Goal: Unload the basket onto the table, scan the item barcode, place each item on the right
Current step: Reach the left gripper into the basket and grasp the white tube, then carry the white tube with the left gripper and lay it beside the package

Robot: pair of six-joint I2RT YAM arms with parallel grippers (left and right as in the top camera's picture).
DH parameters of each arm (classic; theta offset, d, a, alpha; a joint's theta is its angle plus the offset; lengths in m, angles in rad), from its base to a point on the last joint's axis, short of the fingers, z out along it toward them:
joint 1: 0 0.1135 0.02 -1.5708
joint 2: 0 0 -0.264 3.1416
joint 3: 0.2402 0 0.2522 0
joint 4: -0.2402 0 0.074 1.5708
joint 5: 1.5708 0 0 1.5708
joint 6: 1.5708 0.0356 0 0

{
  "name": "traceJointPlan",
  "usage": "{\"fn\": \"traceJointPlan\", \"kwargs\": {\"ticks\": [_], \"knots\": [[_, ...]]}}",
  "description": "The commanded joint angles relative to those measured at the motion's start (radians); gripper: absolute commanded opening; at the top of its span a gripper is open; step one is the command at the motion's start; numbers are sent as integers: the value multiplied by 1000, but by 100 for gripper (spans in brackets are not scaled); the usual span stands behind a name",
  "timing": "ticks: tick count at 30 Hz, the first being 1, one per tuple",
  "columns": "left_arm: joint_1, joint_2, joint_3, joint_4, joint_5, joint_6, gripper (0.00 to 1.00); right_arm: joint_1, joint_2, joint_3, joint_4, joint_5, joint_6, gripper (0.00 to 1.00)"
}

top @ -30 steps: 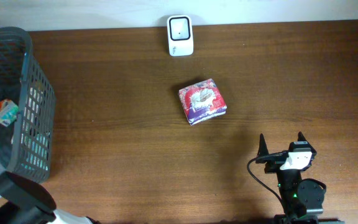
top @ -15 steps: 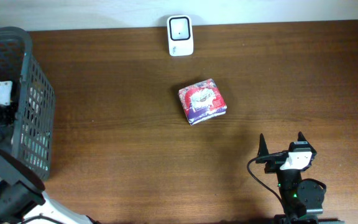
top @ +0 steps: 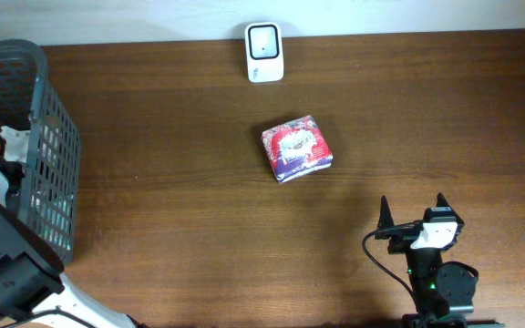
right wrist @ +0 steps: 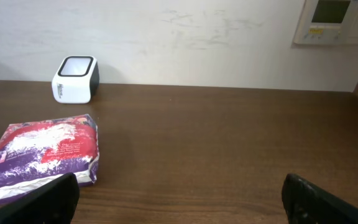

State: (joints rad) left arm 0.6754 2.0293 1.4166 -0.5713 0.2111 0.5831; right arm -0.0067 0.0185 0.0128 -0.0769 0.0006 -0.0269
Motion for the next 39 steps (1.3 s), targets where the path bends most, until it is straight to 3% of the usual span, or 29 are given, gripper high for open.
{"fn": "traceJointPlan", "kwargs": {"ticks": [1, 2, 3, 6, 9, 10, 13, 14, 16, 19, 22, 25, 30, 33, 35, 39], "knots": [[15, 2, 77, -11, -6, -267, 0, 7, -4, -7, -3, 9, 1, 99], [16, -44, 130, -28, 32, -407, 0, 7, -4, -7, -3, 8, 1, 99], [16, -90, 156, -35, 80, -469, 0, 7, -4, -7, -3, 9, 1, 99], [16, -254, 196, -28, 193, -539, 0, 7, -4, -7, -3, 8, 1, 99], [16, -463, 197, 12, 195, -632, 0, 7, -4, -7, -4, 8, 1, 99], [16, -554, 196, 13, 214, -793, 0, 7, -4, -7, -3, 9, 1, 99], [5, -661, 196, 19, 427, -1088, 0, 7, -4, -7, -3, 9, 1, 99], [-49, -692, 196, 25, 567, -1099, 0, 7, -4, -7, -3, 9, 1, 99], [-177, -695, 196, -23, 581, -1097, 0, 7, -4, -7, -3, 9, 1, 99], [-493, -627, 188, -153, 418, -1056, 0, 7, -4, -7, -4, 9, 1, 99], [-777, -499, 188, -286, 136, -1057, 0, 7, -4, -7, -3, 9, 1, 99], [-988, -321, 188, -355, -23, -1105, 0, 7, -4, -7, -3, 9, 1, 99], [-1166, -15, 188, -349, -139, -1328, 0, 7, -4, -7, -3, 9, 1, 99], [-1170, 102, 188, -294, -245, -1481, 2, 7, -4, -7, -4, 9, 1, 99], [-1172, 153, 188, -225, -225, -1472, 8, 7, -4, -7, -4, 9, 1, 99], [-1222, 177, 188, -114, -118, -1205, 6, 7, -4, -7, -3, 9, 1, 99]]}}
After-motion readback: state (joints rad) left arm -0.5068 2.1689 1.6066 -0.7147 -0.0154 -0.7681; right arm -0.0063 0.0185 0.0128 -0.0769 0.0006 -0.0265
